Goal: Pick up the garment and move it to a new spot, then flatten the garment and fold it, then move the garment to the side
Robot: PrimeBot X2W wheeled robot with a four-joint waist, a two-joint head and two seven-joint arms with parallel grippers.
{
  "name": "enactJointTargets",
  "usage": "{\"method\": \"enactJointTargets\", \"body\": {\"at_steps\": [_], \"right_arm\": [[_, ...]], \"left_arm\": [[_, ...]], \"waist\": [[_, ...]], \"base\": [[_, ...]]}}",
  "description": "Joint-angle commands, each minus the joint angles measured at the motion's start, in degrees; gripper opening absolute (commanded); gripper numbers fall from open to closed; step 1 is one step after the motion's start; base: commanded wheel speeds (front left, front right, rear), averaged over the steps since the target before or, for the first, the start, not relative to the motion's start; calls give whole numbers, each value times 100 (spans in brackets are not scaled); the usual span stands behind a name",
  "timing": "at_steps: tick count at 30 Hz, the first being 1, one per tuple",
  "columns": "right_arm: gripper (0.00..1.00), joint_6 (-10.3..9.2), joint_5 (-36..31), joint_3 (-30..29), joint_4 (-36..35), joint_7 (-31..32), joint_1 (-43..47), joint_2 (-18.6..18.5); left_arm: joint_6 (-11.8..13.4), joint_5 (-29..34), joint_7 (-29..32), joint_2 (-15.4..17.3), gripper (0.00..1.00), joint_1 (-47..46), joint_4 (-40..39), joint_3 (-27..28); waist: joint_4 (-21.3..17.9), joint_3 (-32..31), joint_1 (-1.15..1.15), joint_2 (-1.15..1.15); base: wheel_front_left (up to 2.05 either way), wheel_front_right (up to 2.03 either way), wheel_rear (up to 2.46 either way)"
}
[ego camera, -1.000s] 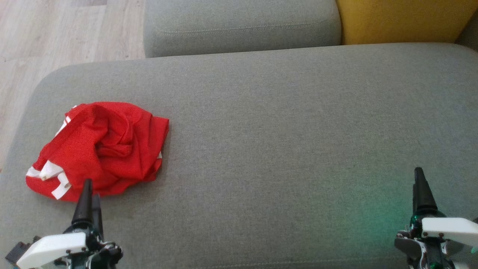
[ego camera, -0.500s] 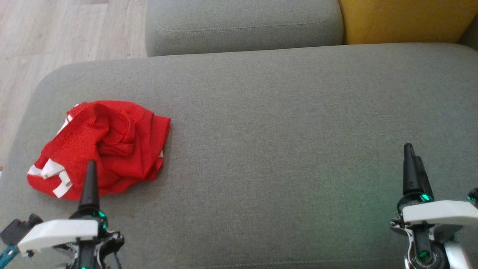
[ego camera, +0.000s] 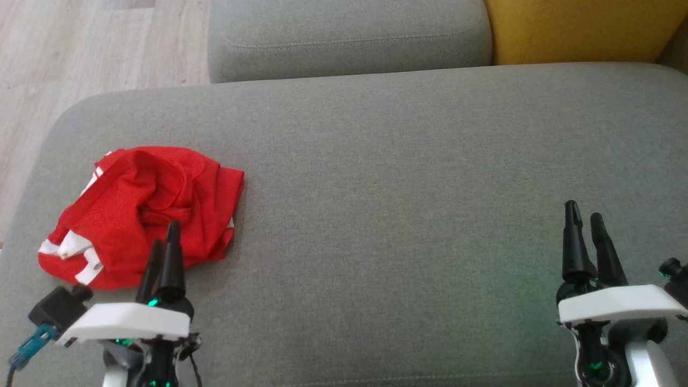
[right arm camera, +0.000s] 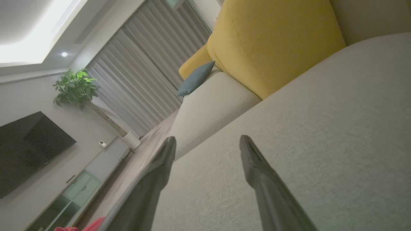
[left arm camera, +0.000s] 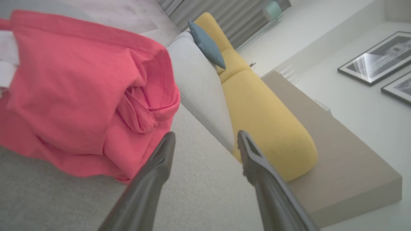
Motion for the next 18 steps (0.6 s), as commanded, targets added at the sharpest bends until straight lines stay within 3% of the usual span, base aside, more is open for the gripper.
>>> {"method": "enactJointTargets", "body": {"at_steps": [1, 18], "right_arm": [[100, -2, -252, 98, -273, -79, -268, -32], [100, -3, -1694, 246, -448, -366, -248, -39]], "left_arm": [[22, 287, -77, 78, 100, -178, -247, 20], [492, 2001, -361, 297, 100, -170, -460, -589]], "waist": [[-2, -3, 0, 0], [10, -6, 0, 0]], "base": [[0, 0, 0], [0, 0, 0]]}}
